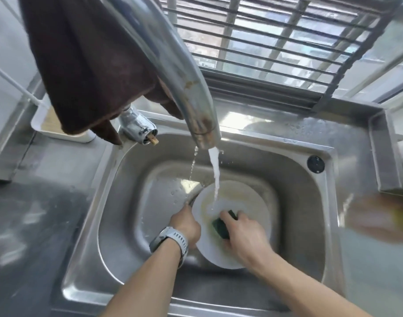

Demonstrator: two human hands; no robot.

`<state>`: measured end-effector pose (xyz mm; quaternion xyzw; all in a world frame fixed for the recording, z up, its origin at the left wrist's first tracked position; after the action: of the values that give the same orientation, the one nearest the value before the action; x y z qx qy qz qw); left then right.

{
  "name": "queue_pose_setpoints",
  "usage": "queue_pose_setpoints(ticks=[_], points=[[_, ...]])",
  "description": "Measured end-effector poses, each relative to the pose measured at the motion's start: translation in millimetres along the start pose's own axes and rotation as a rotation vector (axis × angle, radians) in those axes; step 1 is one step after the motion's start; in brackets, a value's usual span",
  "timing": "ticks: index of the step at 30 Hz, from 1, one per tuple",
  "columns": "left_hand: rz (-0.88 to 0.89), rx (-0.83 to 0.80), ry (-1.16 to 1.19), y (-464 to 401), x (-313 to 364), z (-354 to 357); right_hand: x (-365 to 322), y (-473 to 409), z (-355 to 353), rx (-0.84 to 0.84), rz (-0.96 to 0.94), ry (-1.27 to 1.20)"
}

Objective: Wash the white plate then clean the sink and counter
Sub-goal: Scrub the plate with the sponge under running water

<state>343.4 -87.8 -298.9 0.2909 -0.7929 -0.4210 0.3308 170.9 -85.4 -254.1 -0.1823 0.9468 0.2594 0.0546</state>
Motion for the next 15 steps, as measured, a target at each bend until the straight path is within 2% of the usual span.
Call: queue_pose_setpoints(ticks=[3, 7, 10, 12, 15], points=[[0.017, -0.001, 0.01, -4.9, -3.7, -2.0, -9.2, -44.6, 0.4, 0.085, -0.051, 0.014], [0.054, -0.017, 0.034, -8.8, -3.6, -4.4, 41.1, -28.1, -16.1, 0.128, 0.098, 0.082], [0.085, 0.033, -0.067, -9.6, -3.3, -3.1, 13.8, 11.9, -5.1, 0.121, 0.032, 0.079], [0.099, 0.052, -0.083, -9.3, -4.8, -1.8, -14.4, -3.0, 0.6, 0.117, -0.083, 0.023], [0.096, 0.088, -0.053, -10.8, -5.8, -9.9, -8.9, -47.4, -3.6, 0.143, -0.055, 0.074]])
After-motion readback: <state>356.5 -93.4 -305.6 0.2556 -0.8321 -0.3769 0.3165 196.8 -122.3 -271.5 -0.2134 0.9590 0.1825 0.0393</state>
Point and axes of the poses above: each hand's wrist, its own y-axis away from the middle knuckle, its own z-axis out of the palm, x = y × z, the point moved 1 cm from there along -y, towards the middle knuckle, and after that the axes turned 5 degrees about -z, right-handed, at the moved point
